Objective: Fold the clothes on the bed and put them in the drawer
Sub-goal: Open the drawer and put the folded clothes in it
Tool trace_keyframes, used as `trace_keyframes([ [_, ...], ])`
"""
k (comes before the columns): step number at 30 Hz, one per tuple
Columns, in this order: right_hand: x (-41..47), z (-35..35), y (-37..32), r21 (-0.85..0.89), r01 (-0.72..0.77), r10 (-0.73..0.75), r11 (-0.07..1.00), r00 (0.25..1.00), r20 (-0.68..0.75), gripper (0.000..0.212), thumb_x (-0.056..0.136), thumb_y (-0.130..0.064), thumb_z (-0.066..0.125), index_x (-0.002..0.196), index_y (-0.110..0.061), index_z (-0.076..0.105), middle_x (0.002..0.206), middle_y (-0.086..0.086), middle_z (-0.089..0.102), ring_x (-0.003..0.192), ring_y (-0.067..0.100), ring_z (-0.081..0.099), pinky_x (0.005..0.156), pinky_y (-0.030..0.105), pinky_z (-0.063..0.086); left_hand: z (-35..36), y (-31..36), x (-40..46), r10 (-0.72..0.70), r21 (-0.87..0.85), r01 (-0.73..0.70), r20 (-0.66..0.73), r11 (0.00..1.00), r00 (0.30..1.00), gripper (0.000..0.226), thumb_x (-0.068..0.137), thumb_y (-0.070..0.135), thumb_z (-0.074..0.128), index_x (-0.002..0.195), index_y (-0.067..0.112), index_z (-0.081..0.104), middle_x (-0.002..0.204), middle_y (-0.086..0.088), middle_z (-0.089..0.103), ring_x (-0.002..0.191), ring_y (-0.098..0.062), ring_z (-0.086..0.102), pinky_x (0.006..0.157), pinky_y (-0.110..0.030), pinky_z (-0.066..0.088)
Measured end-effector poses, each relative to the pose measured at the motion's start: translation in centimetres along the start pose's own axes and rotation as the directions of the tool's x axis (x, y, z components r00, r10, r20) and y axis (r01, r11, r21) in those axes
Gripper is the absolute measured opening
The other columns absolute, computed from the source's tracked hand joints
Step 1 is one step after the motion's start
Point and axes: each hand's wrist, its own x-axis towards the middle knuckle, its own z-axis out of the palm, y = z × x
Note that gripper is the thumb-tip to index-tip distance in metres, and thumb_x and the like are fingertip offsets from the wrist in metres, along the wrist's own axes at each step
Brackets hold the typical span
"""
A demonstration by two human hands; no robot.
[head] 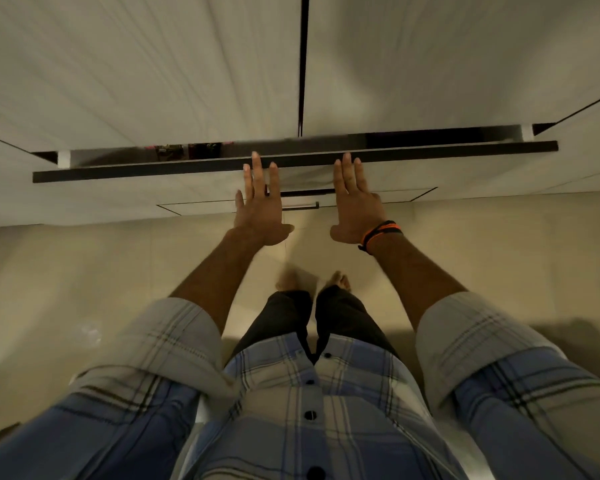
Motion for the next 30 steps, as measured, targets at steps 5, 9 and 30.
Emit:
trace_keyframes([
  [5, 0.9, -0.5, 0.5, 0.031, 0.020, -0.020, 0.999, 1.000, 0.018, 0.112, 0.079, -0.023, 0.066, 0.155, -0.007, -0.015, 0.162, 0.012, -0.024, 0.151, 0.032, -0.016, 0.110, 0.046, 0.042, 0.2, 1.9, 0.3, -0.386, -0.731, 0.289, 0.038, 0.618, 0.922, 0.108, 0.085, 0.020, 0.074, 0.153, 0.002, -0.007, 0.162, -0.019, -0.008, 0.147, -0.033, 0.017, 0.115, -0.033, 0.026],
  [9, 1.6, -0.4, 0.4, 0.251, 0.018, -0.007, 0.968, 0.999, -0.045, 0.104, 0.081, -0.021, 0.067, 0.157, -0.007, -0.004, 0.164, 0.014, -0.015, 0.151, 0.030, -0.013, 0.119, 0.042, 0.024, -1.3, 1.9, 3.6, -0.349, -0.941, 0.277, 0.198, 0.195, 0.916, 0.061, 0.085, 0.007, 0.070, 0.139, -0.002, 0.042, 0.129, -0.014, 0.055, 0.126, -0.029, 0.051, 0.091, -0.017, 0.044],
  [30, 6.2, -4.1, 0.4, 0.958, -0.271, 0.259, -0.089, 0.923, 0.285, 0.033, 0.081, 0.018, 0.057, 0.088, -0.013, 0.051, 0.085, -0.001, 0.050, 0.088, 0.013, 0.053, 0.105, 0.038, 0.045, -4.1, 1.7, 6.6, -0.258, -0.970, 0.178, 0.217, -0.165, 0.942, 0.036, 0.076, -0.021, 0.060, 0.103, -0.001, 0.049, 0.096, -0.008, 0.059, 0.095, -0.021, 0.062, 0.080, -0.028, 0.051],
])
